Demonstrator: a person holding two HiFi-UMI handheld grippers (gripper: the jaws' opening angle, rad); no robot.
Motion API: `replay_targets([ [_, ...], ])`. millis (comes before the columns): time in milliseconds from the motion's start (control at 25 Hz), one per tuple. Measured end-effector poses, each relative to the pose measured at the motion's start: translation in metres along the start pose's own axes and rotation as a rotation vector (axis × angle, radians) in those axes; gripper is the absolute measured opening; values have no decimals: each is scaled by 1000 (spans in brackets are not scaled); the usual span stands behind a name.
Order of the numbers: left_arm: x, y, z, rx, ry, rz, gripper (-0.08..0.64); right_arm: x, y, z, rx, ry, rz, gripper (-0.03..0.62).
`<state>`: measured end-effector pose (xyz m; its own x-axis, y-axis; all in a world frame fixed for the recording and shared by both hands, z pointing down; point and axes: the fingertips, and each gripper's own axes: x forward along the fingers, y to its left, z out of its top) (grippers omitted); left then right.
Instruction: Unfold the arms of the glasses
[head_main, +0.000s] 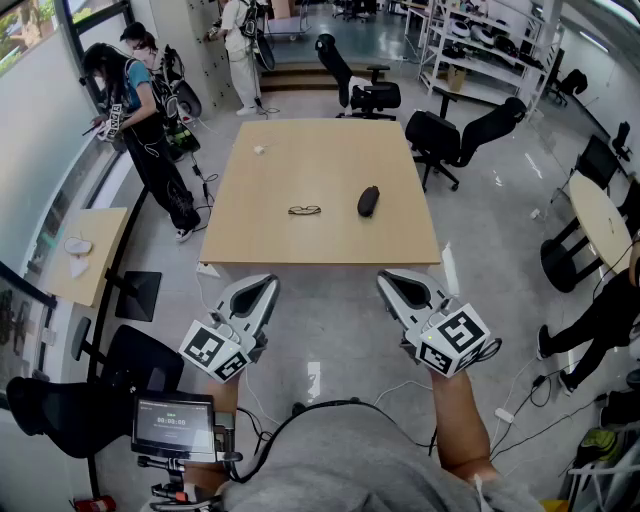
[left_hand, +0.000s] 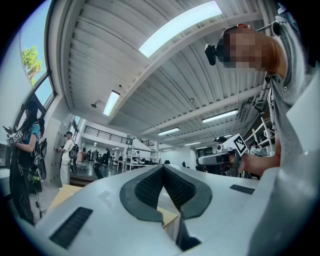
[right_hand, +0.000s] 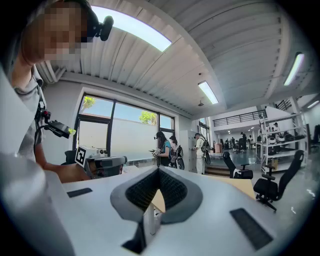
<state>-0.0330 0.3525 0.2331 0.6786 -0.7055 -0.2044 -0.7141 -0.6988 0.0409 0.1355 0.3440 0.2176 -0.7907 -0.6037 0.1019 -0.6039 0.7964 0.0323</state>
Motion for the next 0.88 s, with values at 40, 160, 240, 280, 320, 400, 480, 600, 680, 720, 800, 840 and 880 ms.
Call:
replay_targets([
  [40,0,0,1,0,0,0,5,0,0,0,1,0,-1,6],
  [160,0,1,2,1,1,0,5,0,-1,-1,6,3,-6,6],
  [240,0,0,1,1,1,-2,5,0,-1,-3,15,5,-12,6],
  [280,0,0,1,0,2,-3,5,0,-1,-3,17,7,-13,6],
  [320,0,-1,0,-1,2,-6,5,1,0,-4,16,9,-13,6],
  [400,-1,0,-1,-3,4,-13,5,2,2,-5,9,13,-15,6],
  [480,-4,1,-4,-4,6,-19,5,3,5,-8,6,15,-18,6],
  [600,-6,0,-9,-6,5,-23,5,2,6,-13,6,19,-28,6],
  [680,-8,2,-10,-6,4,-25,5,4,7,-15,8,23,-34,6],
  [720,-9,4,-10,-4,5,-25,5,5,7,-16,10,24,-36,6],
  [800,-10,7,-9,4,8,-24,5,7,7,-16,16,20,-42,6],
  [840,-12,11,-8,9,10,-23,5,10,7,-15,20,17,-45,6],
  [880,-14,16,-7,15,11,-23,5,15,8,-14,25,12,-47,6],
])
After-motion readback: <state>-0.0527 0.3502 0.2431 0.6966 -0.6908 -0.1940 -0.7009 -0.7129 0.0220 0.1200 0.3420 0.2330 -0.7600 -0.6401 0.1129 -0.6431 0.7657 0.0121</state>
